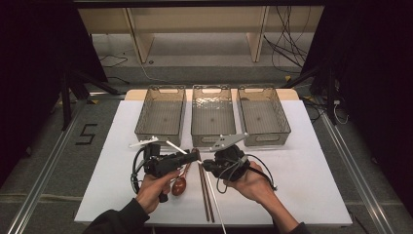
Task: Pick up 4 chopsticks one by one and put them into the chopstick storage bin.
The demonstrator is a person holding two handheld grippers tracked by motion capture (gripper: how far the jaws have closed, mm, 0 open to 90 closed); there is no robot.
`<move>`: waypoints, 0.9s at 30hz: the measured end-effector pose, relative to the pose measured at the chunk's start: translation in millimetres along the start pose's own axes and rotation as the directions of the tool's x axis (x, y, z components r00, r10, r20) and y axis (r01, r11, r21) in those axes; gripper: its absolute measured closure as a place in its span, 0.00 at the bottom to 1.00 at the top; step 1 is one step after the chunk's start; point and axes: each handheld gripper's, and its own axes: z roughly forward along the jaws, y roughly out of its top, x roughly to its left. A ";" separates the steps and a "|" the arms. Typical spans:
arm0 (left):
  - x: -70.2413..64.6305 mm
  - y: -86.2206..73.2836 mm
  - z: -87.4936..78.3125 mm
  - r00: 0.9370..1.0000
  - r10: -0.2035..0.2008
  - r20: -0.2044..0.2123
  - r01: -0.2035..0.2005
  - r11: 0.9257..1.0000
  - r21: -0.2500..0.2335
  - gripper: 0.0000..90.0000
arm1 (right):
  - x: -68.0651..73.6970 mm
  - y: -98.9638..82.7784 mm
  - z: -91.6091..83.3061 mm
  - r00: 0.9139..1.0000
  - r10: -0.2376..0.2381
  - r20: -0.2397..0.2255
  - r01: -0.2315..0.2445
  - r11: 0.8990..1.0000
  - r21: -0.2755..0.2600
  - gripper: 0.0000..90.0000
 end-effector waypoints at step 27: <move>2.4 5.5 -8.4 0.986 -0.095 0.134 0.102 0.994 -0.047 0.92 | 2.4 -5.1 7.0 0.999 -0.008 -0.035 0.006 0.999 -0.041 0.95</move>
